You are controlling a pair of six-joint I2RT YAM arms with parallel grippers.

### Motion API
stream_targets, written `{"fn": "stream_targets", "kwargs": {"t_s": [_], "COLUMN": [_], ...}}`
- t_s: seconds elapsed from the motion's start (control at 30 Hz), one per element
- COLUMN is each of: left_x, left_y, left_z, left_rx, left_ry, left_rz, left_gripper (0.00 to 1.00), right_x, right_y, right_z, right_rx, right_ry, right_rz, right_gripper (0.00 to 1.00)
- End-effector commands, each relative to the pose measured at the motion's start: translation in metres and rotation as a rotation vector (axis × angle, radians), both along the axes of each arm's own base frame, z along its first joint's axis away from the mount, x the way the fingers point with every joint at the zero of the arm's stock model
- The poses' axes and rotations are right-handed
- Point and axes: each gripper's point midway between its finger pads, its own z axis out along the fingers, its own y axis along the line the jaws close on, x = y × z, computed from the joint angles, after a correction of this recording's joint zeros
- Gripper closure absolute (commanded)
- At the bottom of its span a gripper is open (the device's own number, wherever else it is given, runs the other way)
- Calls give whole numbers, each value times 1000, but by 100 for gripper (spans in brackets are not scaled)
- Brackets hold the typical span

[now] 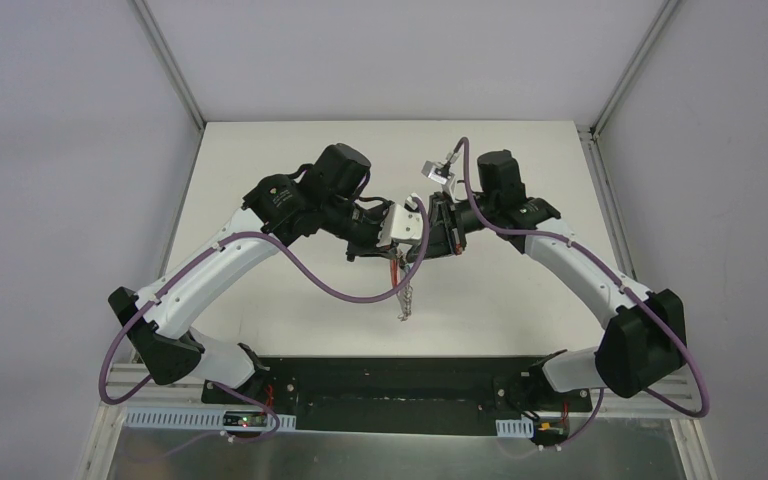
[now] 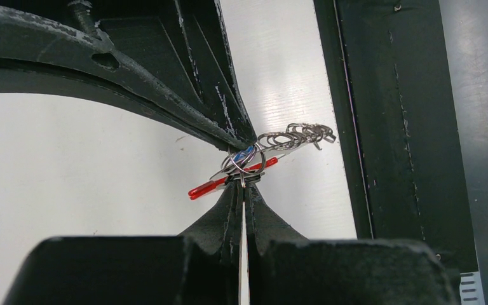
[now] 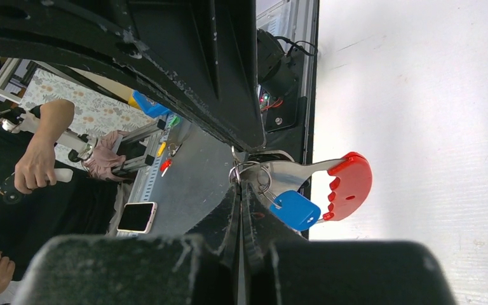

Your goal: Put the keys on the keyring

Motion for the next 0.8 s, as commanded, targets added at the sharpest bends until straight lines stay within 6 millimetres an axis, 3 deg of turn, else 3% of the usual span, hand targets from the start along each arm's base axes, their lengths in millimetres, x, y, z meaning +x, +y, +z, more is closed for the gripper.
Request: {"fn": "stream_targets", "kwargs": {"t_s": [0.0, 0.53, 0.77], "left_x": [-21, -23, -14], "left_y": [-1, -1, -6], "left_z": [11, 7, 3], "left_rx": [-38, -34, -38], "left_ry": [14, 24, 34], "left_rz": [-82, -101, -40], "left_gripper": [100, 100, 100], "right_x": [12, 21, 28], "right_y": [2, 4, 5], "right_z": [20, 21, 20], "right_rx": [41, 34, 18], "right_ry": [-62, -52, -66], "right_rz": [-12, -55, -109], "right_gripper": [100, 100, 100]}}
